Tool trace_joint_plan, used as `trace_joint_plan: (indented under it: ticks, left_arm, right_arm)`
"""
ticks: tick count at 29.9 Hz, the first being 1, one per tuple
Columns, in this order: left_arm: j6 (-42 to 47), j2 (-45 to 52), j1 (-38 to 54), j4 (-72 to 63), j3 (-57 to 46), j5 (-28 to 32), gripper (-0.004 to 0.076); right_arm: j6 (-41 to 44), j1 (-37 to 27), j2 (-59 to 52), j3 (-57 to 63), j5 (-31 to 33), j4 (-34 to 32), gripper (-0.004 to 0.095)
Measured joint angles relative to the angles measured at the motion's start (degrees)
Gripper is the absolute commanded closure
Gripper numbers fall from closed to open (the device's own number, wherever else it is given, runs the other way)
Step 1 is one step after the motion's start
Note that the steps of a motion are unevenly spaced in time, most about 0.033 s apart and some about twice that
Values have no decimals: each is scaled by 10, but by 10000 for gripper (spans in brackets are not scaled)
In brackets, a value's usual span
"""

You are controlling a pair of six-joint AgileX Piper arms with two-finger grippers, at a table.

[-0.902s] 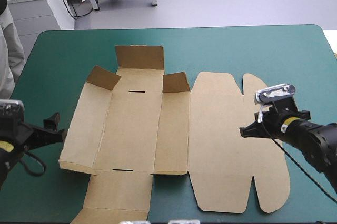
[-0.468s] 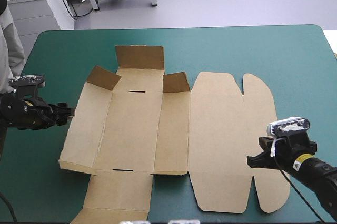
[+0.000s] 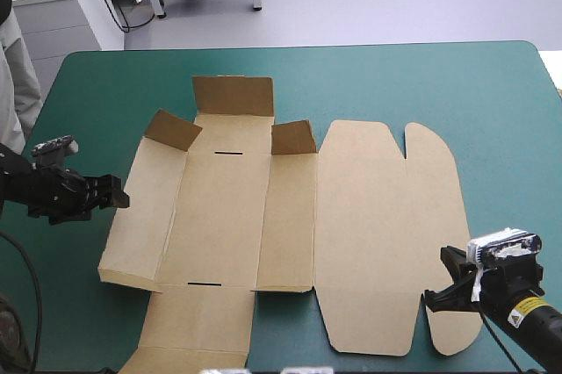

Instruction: Fold the box

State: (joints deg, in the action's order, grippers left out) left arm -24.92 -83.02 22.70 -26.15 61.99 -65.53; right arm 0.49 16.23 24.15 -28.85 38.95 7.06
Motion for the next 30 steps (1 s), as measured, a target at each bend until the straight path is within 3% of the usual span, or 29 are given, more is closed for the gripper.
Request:
trace_joint_plan:
  ticks: [9,17,22,30]
  left_arm:
    - [-99,-33,1,-93,-68,-16,157]
    - [-114,-33,1,-128,-92,-30,170]
    - [-114,-33,-4,-131,-92,-30,305]
    - [-112,-33,-47,-98,-92,-30,601]
  right_arm:
    - [0,0,-19,3,9,2,908]
    - [-5,0,-19,3,9,2,908]
    - [-5,0,-19,3,9,2,908]
    - [-5,0,-19,3,9,2,908]
